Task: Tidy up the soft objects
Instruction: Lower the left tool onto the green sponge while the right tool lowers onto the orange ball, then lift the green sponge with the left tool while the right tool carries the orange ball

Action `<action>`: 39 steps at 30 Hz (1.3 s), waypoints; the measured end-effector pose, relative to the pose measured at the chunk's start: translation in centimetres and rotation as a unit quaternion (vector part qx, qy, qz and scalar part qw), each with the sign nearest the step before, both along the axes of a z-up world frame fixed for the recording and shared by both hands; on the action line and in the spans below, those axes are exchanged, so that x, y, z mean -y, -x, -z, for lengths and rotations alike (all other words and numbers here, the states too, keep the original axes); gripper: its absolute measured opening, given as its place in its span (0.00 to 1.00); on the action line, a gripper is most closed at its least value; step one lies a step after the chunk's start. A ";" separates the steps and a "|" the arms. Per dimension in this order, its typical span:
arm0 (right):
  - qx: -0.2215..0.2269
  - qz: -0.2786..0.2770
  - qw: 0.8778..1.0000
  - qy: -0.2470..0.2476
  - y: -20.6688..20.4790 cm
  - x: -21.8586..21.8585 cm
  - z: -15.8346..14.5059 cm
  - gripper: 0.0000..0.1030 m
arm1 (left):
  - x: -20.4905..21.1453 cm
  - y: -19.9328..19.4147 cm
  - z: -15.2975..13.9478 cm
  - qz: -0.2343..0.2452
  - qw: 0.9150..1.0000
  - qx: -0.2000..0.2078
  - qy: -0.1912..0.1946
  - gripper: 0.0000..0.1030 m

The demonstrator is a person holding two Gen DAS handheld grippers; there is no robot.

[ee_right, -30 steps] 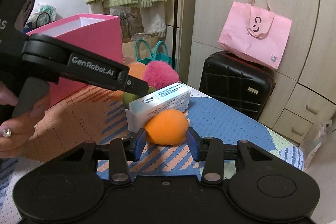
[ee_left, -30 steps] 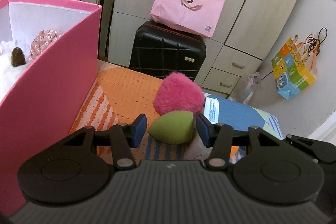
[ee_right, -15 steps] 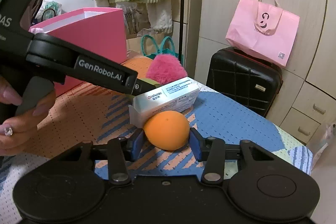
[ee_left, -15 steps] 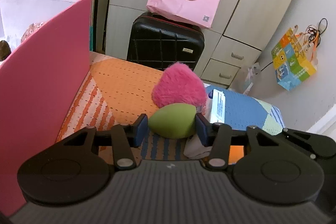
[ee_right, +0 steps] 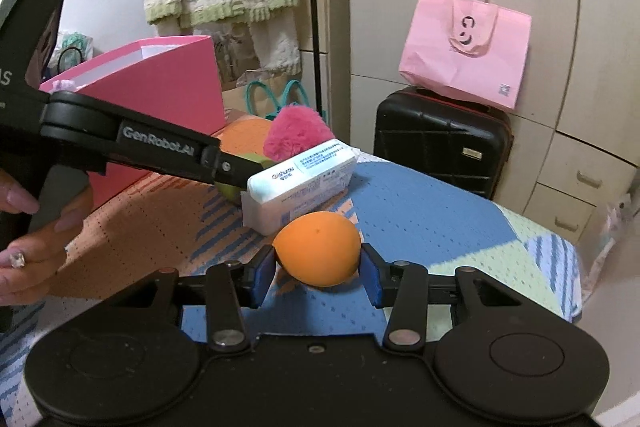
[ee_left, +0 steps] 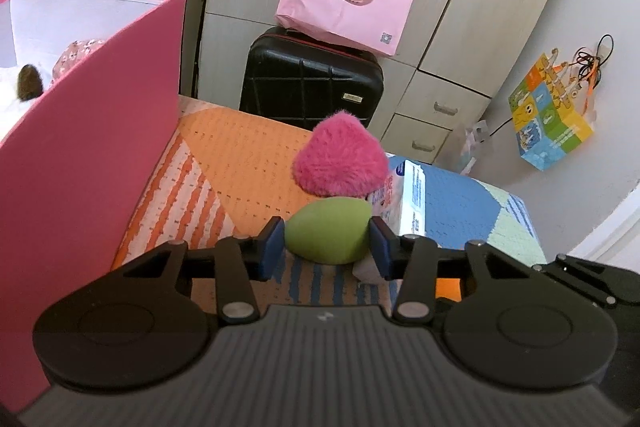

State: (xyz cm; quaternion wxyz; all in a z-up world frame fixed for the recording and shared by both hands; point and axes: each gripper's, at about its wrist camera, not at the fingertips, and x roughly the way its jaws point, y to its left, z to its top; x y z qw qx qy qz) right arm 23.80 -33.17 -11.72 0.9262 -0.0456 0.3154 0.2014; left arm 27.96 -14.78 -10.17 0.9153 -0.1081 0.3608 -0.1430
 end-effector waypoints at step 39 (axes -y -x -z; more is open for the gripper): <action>-0.026 0.130 0.991 -0.036 14.7 -1.4 -2.3 0.49 | -5.9 17.0 -4.5 0.157 0.986 0.037 -0.041 0.43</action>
